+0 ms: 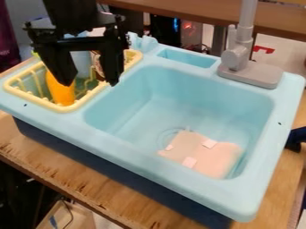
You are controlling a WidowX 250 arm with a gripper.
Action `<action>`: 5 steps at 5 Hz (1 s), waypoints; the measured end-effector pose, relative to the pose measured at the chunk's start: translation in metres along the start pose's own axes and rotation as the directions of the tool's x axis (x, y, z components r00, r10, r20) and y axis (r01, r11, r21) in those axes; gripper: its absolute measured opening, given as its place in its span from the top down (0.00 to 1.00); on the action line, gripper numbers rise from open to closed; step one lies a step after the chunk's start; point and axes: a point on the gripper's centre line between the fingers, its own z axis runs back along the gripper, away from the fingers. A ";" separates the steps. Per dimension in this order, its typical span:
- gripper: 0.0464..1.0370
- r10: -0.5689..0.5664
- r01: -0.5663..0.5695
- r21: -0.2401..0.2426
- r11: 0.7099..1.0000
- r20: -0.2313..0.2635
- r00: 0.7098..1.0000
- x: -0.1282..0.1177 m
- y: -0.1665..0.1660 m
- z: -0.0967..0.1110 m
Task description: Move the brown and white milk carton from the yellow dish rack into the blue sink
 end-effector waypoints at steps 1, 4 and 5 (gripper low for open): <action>0.03 -0.006 0.006 0.004 1.000 -0.024 1.000 -0.002 0.001 -0.004; 0.03 -0.202 0.201 -0.070 0.977 -0.007 0.979 0.065 0.028 0.041; 0.03 -0.243 0.242 -0.076 0.967 -0.005 0.970 0.092 0.029 0.031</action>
